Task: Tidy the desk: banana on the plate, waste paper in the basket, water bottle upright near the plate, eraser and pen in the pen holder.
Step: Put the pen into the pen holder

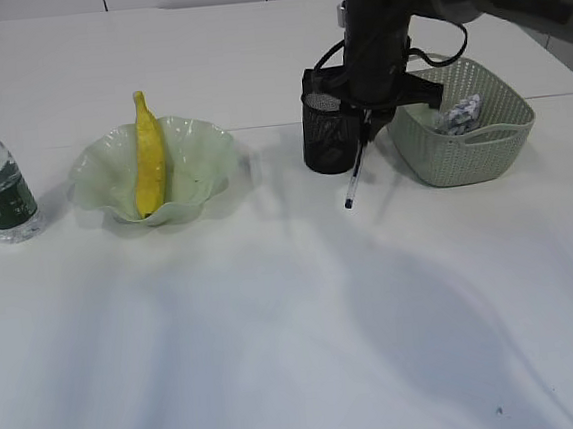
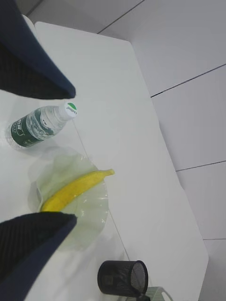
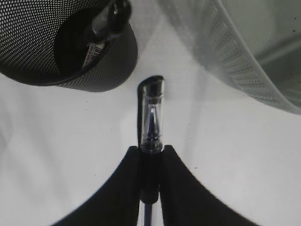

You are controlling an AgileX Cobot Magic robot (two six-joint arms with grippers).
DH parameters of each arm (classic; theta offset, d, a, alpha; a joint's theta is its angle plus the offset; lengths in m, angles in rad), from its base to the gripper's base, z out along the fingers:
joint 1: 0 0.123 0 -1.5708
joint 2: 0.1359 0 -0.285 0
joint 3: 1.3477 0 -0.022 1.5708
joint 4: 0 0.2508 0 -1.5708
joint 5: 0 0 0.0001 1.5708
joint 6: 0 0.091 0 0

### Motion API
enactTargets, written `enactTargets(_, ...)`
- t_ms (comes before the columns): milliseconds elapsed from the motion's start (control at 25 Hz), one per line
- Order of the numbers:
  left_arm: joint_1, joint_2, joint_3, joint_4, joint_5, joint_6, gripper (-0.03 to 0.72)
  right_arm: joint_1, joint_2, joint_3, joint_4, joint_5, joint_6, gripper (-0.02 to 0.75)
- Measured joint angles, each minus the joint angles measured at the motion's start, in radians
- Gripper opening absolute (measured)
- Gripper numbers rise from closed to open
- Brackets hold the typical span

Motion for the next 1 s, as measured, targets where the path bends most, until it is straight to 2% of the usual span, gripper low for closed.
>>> enactTargets(560,0.000,0.000,0.000,0.000,0.030,0.000,0.528,0.000,0.000,-0.034,-0.076,0.008,-0.008,0.087)
enactTargets(1000,0.000,0.000,0.000,0.000,0.039,0.000,0.528,0.000,0.002,-0.161,-0.215,0.015,-0.021,0.087)
